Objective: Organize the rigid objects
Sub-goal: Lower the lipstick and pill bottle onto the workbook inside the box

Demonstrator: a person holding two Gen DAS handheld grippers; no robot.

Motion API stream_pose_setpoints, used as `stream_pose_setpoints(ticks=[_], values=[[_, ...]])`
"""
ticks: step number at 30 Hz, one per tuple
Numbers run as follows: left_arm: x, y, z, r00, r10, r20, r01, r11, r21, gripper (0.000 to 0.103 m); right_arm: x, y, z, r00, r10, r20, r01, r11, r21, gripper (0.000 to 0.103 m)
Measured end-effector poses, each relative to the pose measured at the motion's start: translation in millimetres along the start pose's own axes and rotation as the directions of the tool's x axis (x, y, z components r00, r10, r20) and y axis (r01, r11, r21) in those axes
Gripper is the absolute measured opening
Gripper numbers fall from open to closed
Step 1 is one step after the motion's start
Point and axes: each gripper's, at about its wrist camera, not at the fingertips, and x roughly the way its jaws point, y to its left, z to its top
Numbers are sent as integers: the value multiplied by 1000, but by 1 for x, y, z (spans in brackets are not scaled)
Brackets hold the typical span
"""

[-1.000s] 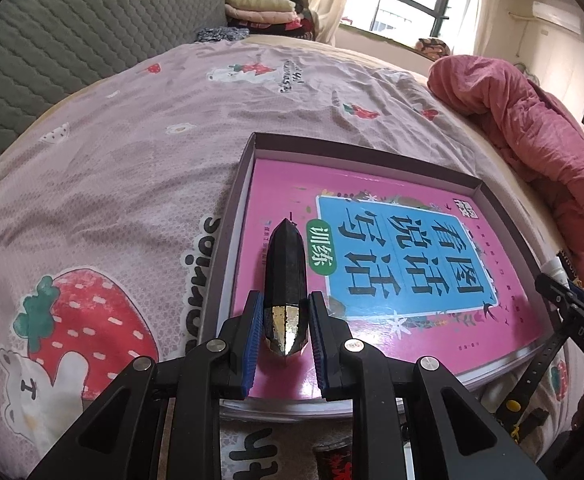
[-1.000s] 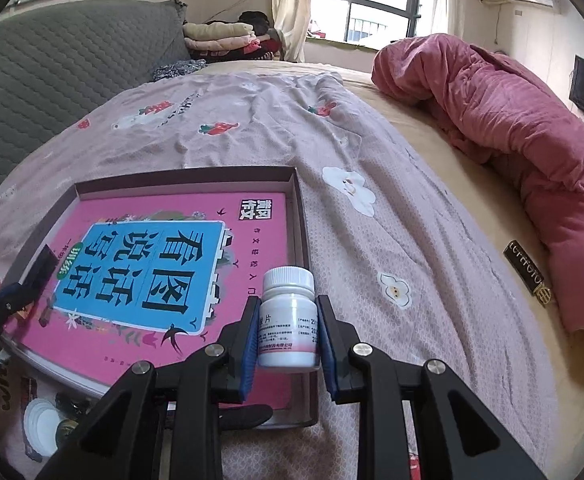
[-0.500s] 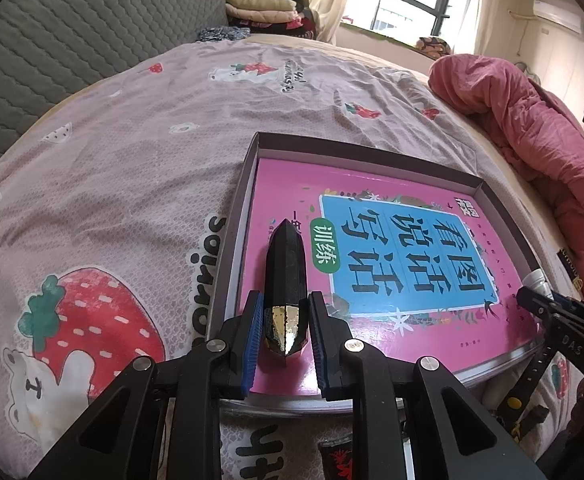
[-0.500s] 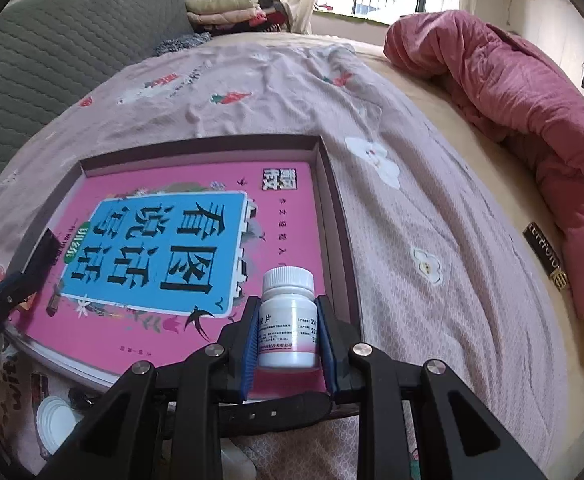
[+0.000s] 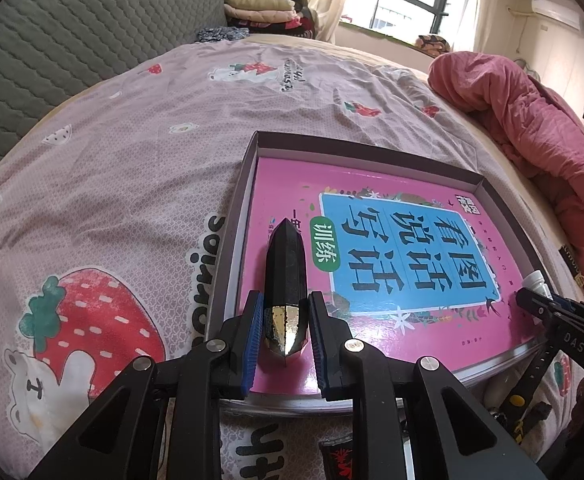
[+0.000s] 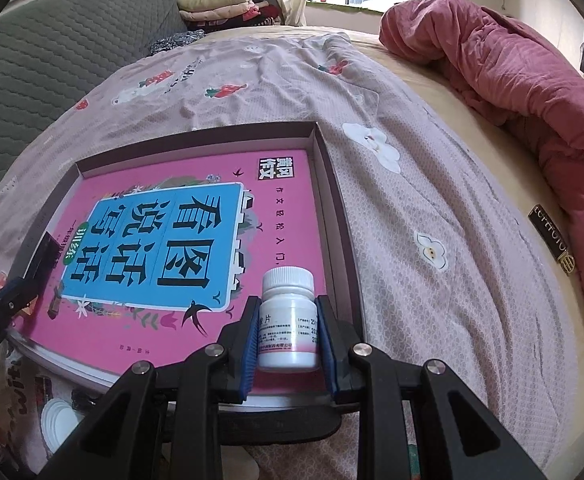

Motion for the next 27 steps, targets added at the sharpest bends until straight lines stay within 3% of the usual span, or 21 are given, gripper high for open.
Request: stream_pose_setpoints(ticks=[23,27], values=[[-6,6,1,1000,4,7,-4,1000,-18,24,-23,-6,-6,998,16,69,-15,1000,-10,27],[-10,7,1,1000,5,14,-5,1000,-21,24,-31,-8,-6,995,26,93,-25,1000,-11,33]])
